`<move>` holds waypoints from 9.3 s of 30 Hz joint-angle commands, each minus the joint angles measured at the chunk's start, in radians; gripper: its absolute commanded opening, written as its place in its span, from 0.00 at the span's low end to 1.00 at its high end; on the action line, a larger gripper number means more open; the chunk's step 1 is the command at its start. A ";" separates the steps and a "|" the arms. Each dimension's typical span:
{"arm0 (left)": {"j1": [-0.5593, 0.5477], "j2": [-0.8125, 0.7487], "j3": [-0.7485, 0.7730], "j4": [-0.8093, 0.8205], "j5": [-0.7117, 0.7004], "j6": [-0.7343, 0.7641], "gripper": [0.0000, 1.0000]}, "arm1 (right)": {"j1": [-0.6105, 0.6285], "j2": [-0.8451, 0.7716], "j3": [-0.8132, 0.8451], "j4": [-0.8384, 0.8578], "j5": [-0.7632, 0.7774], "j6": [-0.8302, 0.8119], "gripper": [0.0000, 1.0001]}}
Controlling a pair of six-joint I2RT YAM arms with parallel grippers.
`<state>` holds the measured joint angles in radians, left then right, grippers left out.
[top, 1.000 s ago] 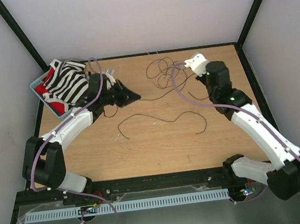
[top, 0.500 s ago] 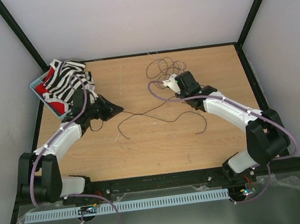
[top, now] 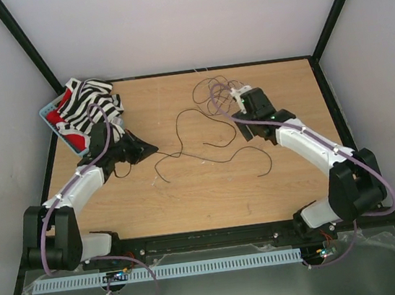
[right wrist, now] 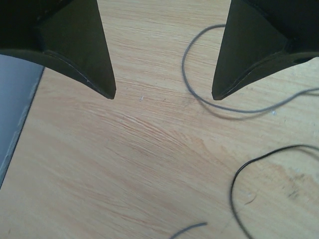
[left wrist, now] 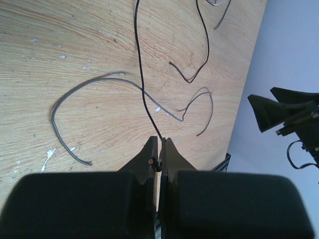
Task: Zip-tie the wires
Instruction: Straighten the cable at the center of the board, then pick up the cable at the center of the board.
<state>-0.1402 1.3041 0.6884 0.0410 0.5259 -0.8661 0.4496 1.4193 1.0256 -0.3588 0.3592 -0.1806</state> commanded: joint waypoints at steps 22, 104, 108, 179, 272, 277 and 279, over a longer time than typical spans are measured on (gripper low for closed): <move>0.007 -0.033 0.010 0.003 0.055 0.020 0.00 | 0.027 0.347 0.114 0.220 -0.082 0.500 0.63; -0.016 0.206 -0.134 0.037 -0.088 0.125 0.00 | -0.318 0.366 -0.040 -0.054 0.276 0.181 0.14; -0.016 0.200 -0.135 0.036 -0.093 0.123 0.04 | -0.318 0.335 -0.032 -0.052 0.222 0.184 0.24; 0.220 -0.269 0.069 -0.233 0.034 0.299 0.82 | -0.284 0.808 0.701 0.341 -0.253 0.423 0.55; -0.043 0.124 0.759 0.229 0.267 0.323 0.93 | -0.282 0.043 0.978 0.310 -0.775 0.371 0.00; -0.085 0.124 0.729 0.229 0.275 0.362 0.93 | -0.283 0.010 0.994 0.310 -0.766 0.427 0.00; -0.105 0.118 0.709 0.229 0.276 0.373 0.93 | -0.282 -0.004 0.993 0.310 -0.766 0.452 0.00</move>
<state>-0.2157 1.4338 1.4078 0.2272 0.7998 -0.5430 0.1642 1.4624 1.9850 -0.0589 -0.3977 0.2077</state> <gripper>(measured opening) 0.930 0.010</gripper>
